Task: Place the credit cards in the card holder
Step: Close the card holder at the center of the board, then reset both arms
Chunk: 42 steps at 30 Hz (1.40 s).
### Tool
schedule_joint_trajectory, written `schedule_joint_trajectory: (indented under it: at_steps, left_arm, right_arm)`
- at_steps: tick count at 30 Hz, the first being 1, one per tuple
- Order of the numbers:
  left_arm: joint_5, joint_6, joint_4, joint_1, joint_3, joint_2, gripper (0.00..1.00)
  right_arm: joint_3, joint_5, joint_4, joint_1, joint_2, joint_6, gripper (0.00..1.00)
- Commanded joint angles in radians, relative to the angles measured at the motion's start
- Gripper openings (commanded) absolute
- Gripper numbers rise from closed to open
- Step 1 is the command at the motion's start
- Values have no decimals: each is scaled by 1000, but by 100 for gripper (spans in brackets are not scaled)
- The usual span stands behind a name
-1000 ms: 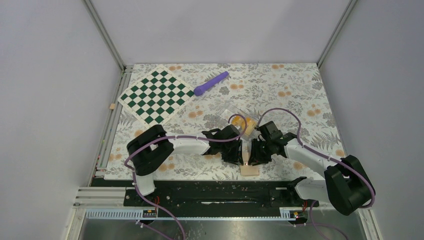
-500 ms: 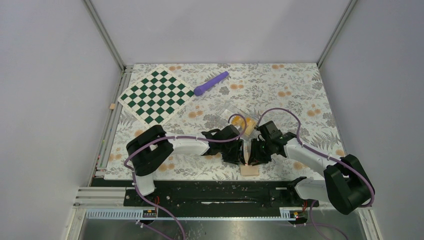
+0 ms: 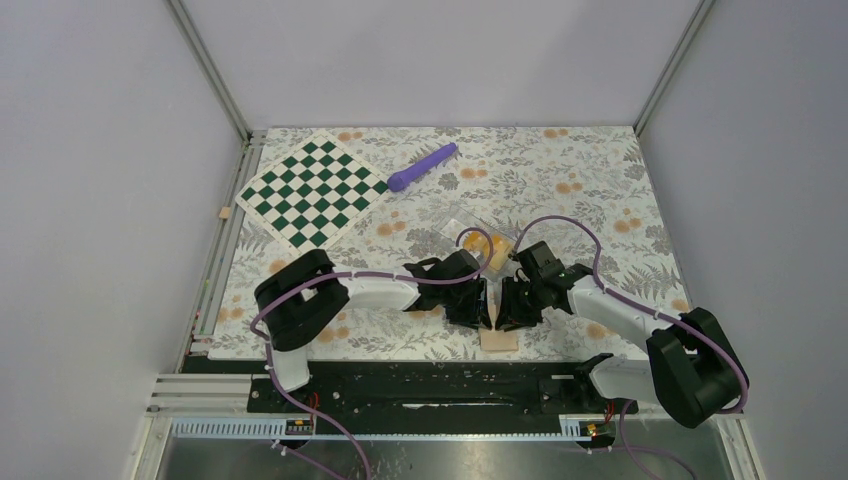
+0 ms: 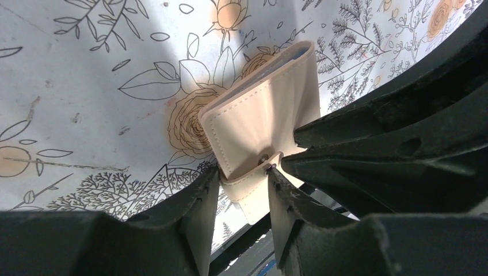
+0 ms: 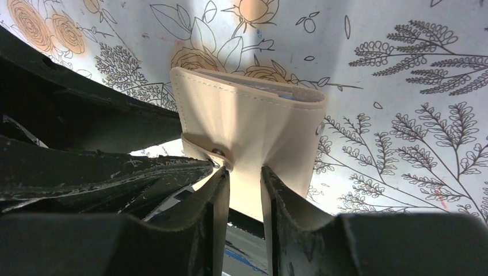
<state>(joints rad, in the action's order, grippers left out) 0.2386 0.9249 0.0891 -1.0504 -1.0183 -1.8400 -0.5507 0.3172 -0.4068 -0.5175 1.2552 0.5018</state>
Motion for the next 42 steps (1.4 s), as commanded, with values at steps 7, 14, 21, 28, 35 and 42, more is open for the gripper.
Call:
schedule_joint_trajectory:
  at_steps: [7, 14, 21, 28, 35, 42]
  left_arm:
    - [-42, 25, 54, -2, -15, -98, 33]
    - [-42, 43, 64, -2, -13, -150, 28]
    - [-41, 50, 86, -3, -19, -181, 24]
    - [-118, -1, -1, 0, 69, 75, 54]
    - [-166, 8, -156, 72, 258, 468, 87]
    - [-163, -8, -262, 354, 592, 1009, 99]
  right_arm:
    - [38, -32, 68, -9, 65, -17, 34]
    - [42, -29, 75, -9, 77, -14, 34]
    - [41, -20, 75, -9, 66, -14, 34]
    - [10, 9, 23, -9, -122, 10, 49]
    - [-36, -103, -64, 3, -345, 30, 85]
    - [-95, -438, -148, 70, -474, -40, 100]
